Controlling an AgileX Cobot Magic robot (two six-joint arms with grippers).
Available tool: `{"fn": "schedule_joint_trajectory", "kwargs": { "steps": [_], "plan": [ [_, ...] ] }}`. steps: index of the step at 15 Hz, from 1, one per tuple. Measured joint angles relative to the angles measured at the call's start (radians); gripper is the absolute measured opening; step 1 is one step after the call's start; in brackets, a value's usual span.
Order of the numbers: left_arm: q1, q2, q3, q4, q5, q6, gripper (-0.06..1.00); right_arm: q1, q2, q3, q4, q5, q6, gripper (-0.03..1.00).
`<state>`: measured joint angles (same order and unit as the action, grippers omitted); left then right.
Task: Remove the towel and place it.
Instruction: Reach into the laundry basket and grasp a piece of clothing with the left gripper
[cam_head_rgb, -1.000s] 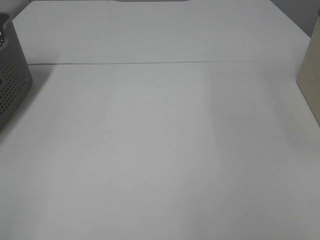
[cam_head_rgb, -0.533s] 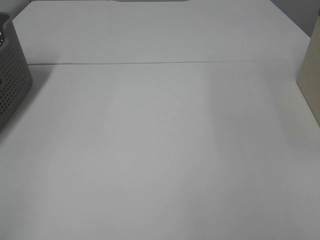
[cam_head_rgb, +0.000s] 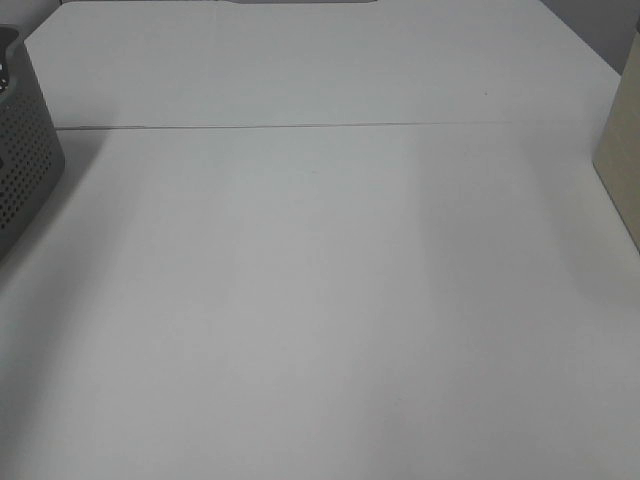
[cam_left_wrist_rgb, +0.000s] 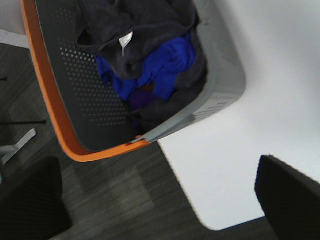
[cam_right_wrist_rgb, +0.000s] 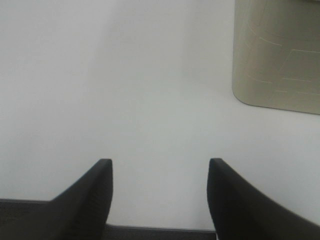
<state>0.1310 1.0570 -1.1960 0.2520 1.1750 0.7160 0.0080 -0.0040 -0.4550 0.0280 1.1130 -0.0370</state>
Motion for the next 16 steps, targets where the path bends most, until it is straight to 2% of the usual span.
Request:
{"fn": "schedule_joint_trajectory", "kwargs": {
  "steps": [2,6,8,12,16],
  "plan": [
    [0.019,0.174,-0.114,0.059,0.027,0.071,0.99,0.000,0.000,0.000,0.000,0.000,0.000,0.56],
    [0.151,0.549,-0.411,0.051,0.002,0.216,0.99,0.000,0.000,0.000,0.000,0.000,0.000,0.56],
    [0.183,0.735,-0.518,0.049,-0.017,0.292,0.99,0.000,0.000,0.000,0.000,0.000,0.000,0.56],
    [0.189,1.016,-0.660,0.036,-0.051,0.351,0.98,0.000,0.000,0.000,0.000,0.000,0.000,0.56],
    [0.189,1.130,-0.679,-0.014,-0.113,0.374,0.98,0.000,0.000,0.000,0.000,0.000,0.000,0.56]
  ]
}}
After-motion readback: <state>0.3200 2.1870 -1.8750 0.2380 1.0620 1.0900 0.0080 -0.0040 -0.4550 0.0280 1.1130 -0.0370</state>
